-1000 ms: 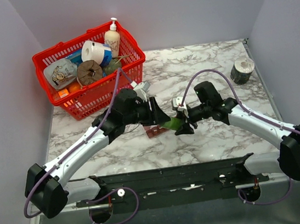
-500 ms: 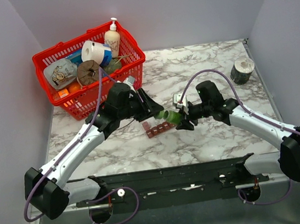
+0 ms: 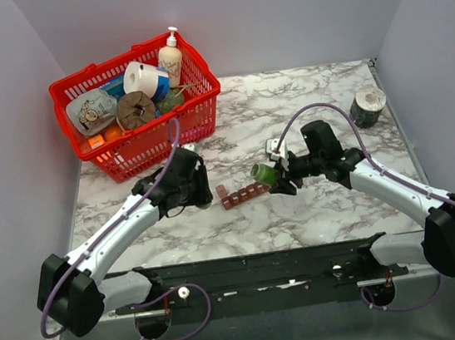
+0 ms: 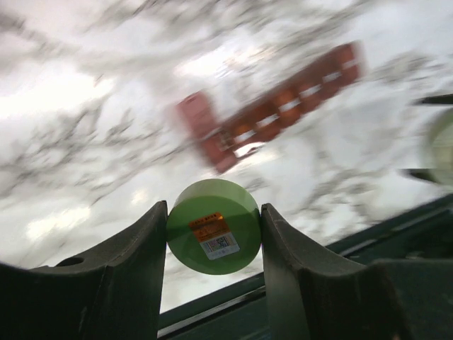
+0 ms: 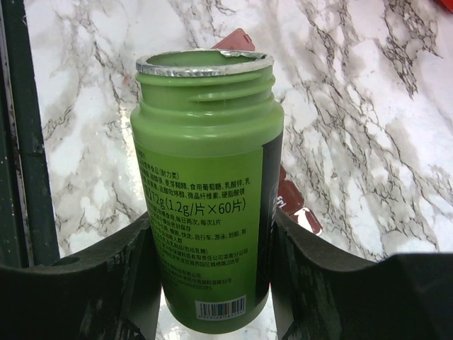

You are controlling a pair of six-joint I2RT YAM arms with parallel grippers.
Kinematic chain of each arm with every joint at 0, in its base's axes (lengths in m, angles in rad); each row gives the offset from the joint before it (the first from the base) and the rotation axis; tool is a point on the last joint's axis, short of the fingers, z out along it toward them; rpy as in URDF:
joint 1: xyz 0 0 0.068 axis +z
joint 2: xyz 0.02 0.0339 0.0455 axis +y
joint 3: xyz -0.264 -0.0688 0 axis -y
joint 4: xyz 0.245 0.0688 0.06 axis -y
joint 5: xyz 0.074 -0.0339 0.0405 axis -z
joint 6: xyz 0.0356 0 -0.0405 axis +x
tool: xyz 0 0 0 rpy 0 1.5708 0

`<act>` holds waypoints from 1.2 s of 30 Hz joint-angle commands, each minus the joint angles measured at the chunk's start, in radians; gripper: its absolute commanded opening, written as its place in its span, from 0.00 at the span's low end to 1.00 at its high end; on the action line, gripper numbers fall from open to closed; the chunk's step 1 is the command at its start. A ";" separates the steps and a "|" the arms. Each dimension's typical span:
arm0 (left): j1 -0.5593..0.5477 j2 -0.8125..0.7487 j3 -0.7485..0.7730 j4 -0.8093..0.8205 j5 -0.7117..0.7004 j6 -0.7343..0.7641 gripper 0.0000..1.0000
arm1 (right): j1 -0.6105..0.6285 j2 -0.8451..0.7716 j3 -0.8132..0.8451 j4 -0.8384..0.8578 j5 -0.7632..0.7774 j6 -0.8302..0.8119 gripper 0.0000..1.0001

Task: Sort the pills into containers

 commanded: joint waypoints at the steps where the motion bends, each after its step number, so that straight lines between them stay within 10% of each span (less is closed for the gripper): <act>1: 0.012 0.052 -0.123 -0.083 -0.289 -0.047 0.02 | -0.018 -0.028 0.011 0.002 -0.015 0.005 0.01; 9: 0.084 0.119 -0.220 0.022 -0.393 -0.199 0.07 | -0.037 -0.035 0.006 -0.001 -0.035 0.009 0.00; 24: 0.120 -0.005 -0.242 -0.030 -0.379 -0.245 0.86 | -0.044 -0.045 0.003 -0.007 -0.089 0.002 0.01; 28: 0.120 -0.048 -0.206 -0.020 -0.241 -0.131 0.93 | -0.047 -0.045 0.004 -0.041 -0.155 -0.040 0.01; 36: 0.107 -0.326 -0.318 0.516 0.577 0.039 0.99 | -0.046 -0.045 0.015 -0.147 -0.357 -0.150 0.01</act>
